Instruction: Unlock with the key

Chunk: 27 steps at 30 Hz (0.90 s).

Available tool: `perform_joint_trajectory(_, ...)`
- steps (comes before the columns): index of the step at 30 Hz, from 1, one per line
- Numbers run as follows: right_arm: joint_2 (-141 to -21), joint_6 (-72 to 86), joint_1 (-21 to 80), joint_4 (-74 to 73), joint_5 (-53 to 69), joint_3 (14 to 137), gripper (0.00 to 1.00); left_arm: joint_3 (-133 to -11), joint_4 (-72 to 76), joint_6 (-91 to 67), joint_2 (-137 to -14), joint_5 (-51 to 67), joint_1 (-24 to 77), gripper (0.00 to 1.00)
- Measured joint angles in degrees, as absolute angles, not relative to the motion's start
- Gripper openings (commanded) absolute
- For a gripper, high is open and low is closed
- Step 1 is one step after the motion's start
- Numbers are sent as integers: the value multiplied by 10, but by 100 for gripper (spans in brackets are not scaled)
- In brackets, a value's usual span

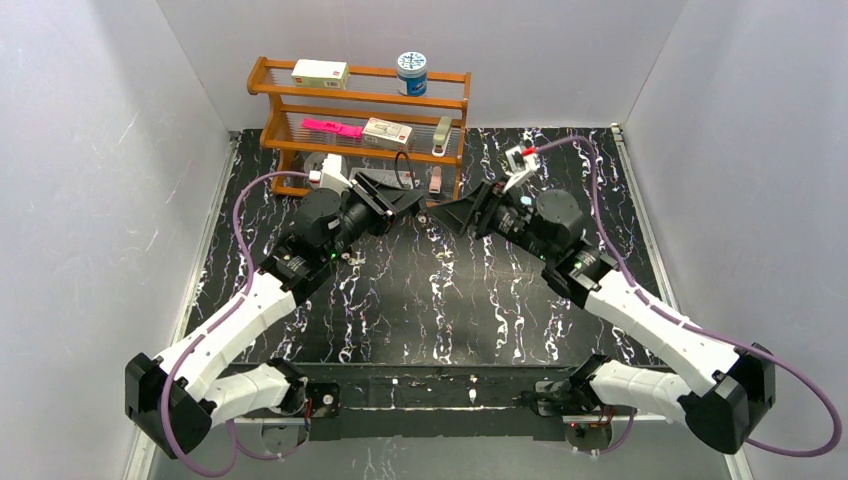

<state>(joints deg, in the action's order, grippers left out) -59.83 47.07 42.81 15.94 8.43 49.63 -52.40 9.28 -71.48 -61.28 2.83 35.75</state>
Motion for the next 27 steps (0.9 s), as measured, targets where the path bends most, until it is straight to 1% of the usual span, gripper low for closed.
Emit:
perform_joint_trajectory(3, -633, 367, 428, 107, 76, 563, 80, -533, 76, -700, -618, 24, 357, 13)
perform_joint_trajectory(7, -674, 311, 428, 78, 77, 598, 80, -538, 66, -689, -618, 22, 357, 13)
perform_joint_trajectory(18, -701, 302, 428, 96, 117, 584, 78, -541, 64, -697, -622, 20, 357, 13)
perform_joint_trajectory(22, -717, 312, 428, 109, 120, 584, 70, -541, 68, -704, -626, 19, 357, 14)
perform_joint_trajectory(27, -724, 332, 428, 149, 115, 578, 68, -540, 74, -716, -626, 18, 357, 16)
